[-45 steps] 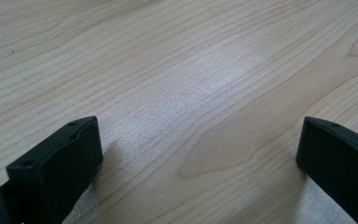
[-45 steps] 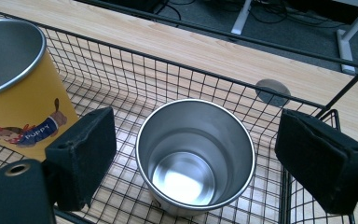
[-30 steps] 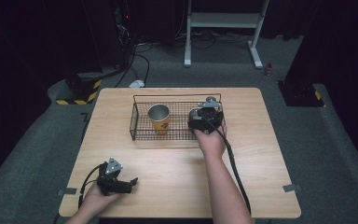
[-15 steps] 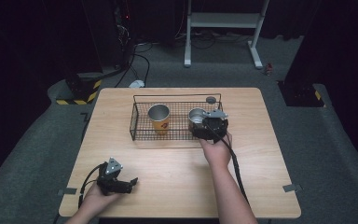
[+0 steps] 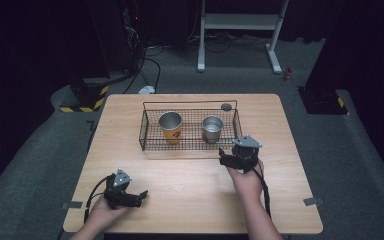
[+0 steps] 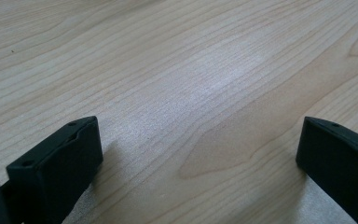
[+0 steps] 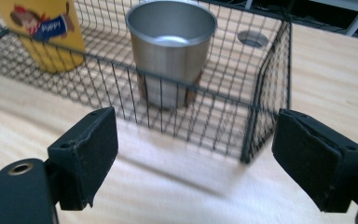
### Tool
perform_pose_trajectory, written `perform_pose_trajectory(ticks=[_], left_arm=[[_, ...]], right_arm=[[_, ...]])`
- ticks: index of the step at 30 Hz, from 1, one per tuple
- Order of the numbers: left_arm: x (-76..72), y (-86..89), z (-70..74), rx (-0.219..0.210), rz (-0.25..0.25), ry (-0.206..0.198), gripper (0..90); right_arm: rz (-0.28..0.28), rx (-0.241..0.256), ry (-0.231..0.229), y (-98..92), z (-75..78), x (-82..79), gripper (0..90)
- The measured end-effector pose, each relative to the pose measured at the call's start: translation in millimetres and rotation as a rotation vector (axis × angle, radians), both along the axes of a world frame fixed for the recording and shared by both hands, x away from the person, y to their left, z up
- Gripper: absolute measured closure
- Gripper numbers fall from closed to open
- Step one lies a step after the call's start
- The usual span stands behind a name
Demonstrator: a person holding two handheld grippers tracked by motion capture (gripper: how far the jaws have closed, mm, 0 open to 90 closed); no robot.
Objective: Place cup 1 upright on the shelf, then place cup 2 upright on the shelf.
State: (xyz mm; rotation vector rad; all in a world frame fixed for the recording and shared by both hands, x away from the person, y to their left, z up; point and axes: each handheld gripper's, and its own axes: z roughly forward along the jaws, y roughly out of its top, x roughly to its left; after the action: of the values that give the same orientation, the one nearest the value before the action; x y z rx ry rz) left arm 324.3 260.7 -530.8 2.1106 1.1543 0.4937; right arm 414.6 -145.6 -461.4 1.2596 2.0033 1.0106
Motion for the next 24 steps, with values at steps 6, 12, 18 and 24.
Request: perform_pose_trajectory(ticks=[6,12,18,24], left_arm=[[-0.2,-0.2,-0.1,-0.004,0.001,0.002,0.6],[-0.1,-0.1,0.0,-0.002,0.001,0.001,0.6],[-0.3,-0.4,-0.1,-0.006,0.003,0.003,0.6],[-0.3,-0.4,-0.2,-0.005,0.003,0.003,0.6]], right_arm=[[-0.024,-0.007,0.011,-24.8,-12.9,-27.2,14.2],[-0.048,-0.02,0.021,-51.9,-26.2,-46.3,13.5],[-0.089,-0.033,0.085,-77.8,-47.9,-62.2,12.1],[-0.1,-0.091,0.166,-88.9,-61.8,-74.6,9.5]])
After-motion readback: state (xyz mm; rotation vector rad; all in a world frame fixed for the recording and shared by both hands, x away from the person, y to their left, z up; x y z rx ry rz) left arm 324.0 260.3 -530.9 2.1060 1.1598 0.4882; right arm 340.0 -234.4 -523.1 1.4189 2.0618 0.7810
